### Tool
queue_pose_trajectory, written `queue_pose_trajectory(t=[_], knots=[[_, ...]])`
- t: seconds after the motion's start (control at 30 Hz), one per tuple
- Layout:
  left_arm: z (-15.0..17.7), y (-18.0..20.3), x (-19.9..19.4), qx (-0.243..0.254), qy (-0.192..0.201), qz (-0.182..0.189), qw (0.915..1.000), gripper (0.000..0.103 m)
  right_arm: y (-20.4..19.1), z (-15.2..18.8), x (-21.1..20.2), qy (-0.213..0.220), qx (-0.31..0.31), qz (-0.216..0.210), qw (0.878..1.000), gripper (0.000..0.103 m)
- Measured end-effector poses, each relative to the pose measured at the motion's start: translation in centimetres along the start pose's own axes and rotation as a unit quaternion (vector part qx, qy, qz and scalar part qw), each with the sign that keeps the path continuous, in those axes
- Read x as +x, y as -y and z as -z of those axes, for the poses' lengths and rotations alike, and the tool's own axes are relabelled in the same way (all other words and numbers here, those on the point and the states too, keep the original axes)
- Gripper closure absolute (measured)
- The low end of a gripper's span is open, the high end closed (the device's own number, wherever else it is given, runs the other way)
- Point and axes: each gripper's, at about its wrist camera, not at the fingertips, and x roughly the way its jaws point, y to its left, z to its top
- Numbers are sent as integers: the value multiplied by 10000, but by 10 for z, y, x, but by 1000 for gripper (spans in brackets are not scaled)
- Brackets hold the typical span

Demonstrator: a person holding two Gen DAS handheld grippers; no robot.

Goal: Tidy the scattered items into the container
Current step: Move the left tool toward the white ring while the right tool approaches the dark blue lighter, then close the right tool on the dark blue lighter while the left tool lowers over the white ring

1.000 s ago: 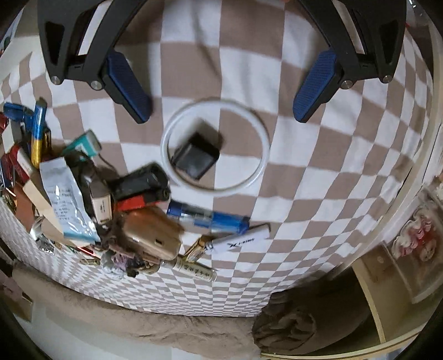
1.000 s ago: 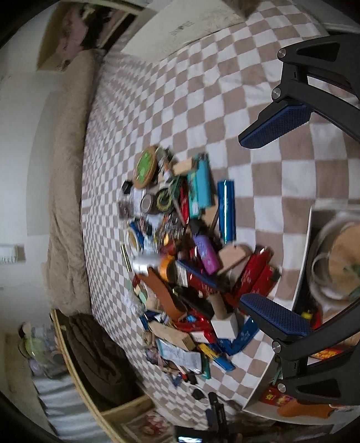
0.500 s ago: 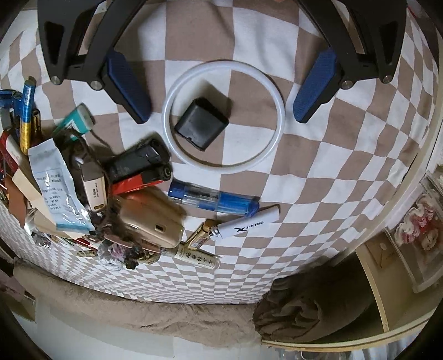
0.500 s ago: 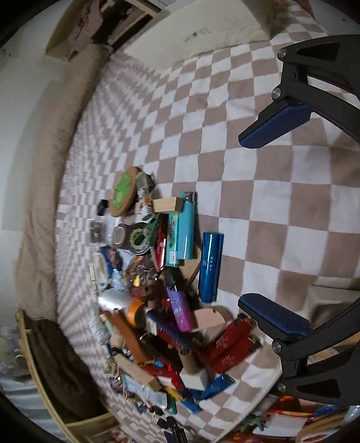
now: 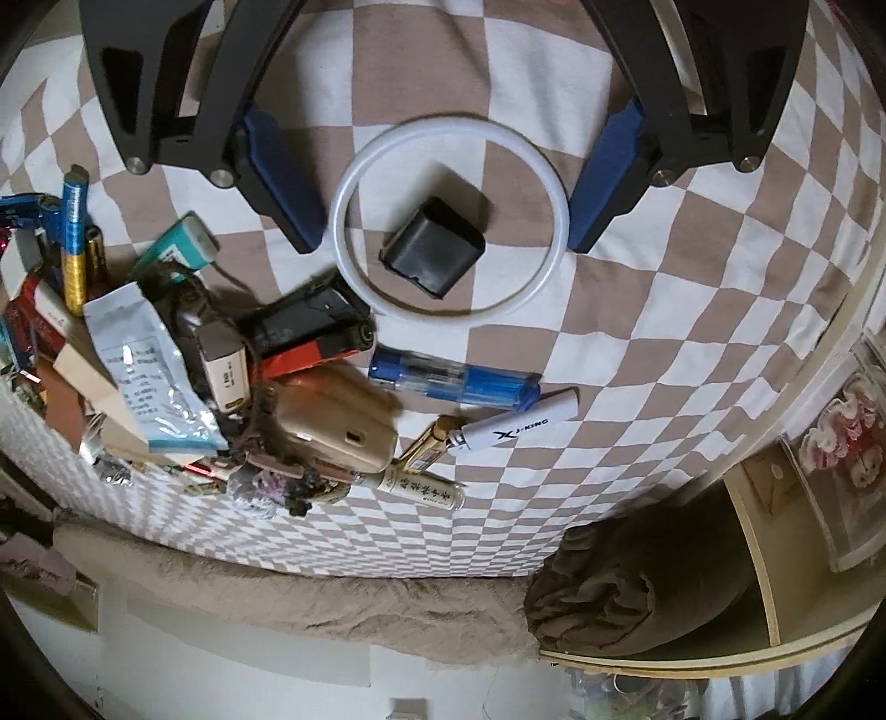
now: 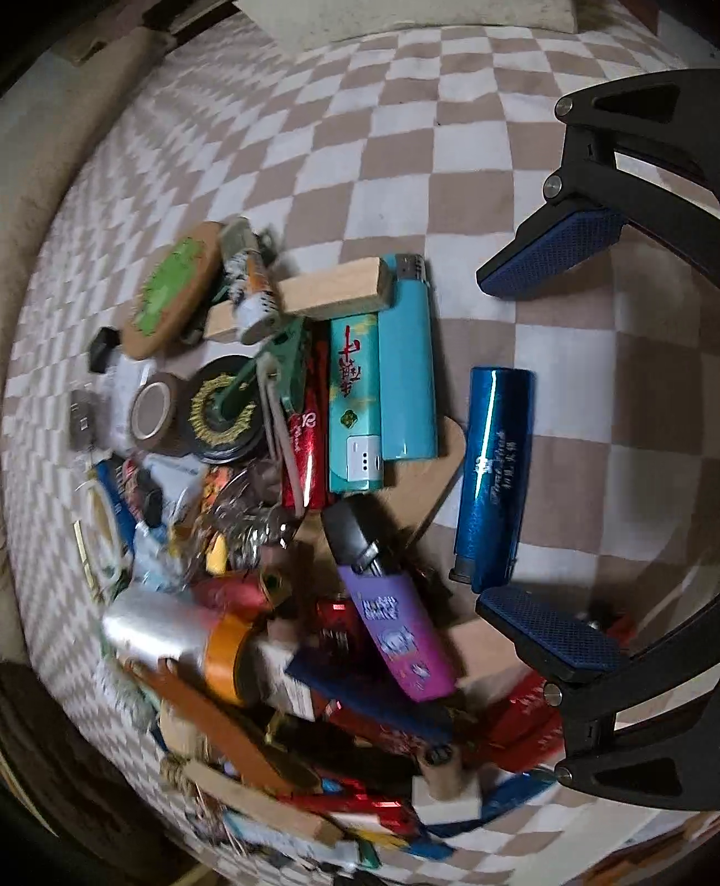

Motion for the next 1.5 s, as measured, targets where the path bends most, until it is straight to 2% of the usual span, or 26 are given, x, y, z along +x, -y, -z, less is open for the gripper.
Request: queue_pose_trajectory(t=[0.1,0.17,0.27,0.43,0.63,0.77,0.9,0.93,1.03,1.17,1.27,1.37,1.4,1.43,1.5], knots=[[1,1,-3,27,80,292,9995,17,3,-3,8,-125,191,-184,9996,0],[1,3,-4,72,93,322,9994,18,3,-2,10,-118,91,-218,9997,0],[1,7,-5,150,113,436,9989,18,2,4,9,-52,-124,24,9999,0],[2,9,-8,223,208,705,9970,18,24,16,4,-33,190,90,9998,0],[4,12,-12,323,278,1146,9925,18,57,32,-4,-38,519,499,9974,0],[3,15,-8,404,159,1070,9933,18,82,39,-9,-33,905,656,9937,0],[4,19,-7,482,144,906,9946,18,65,40,-15,51,464,62,9989,0],[5,20,-7,508,139,849,9950,17,58,40,-15,81,353,24,9993,0],[6,25,-6,636,124,563,9963,4,35,35,-13,171,58,83,9998,0],[8,29,-7,770,182,339,9963,3,24,23,6,127,-127,-44,9998,0],[8,28,-6,744,171,369,9964,3,15,19,12,153,-54,108,9998,0],[7,23,-5,615,109,539,9966,3,14,16,14,200,144,71,9997,0],[7,21,-5,563,90,603,9966,3,13,17,15,231,162,77,9996,3],[7,19,-5,516,72,657,9965,3,11,17,15,276,132,114,9995,12],[7,19,-5,481,63,701,9964,2,6,18,13,378,27,146,9992,20]])
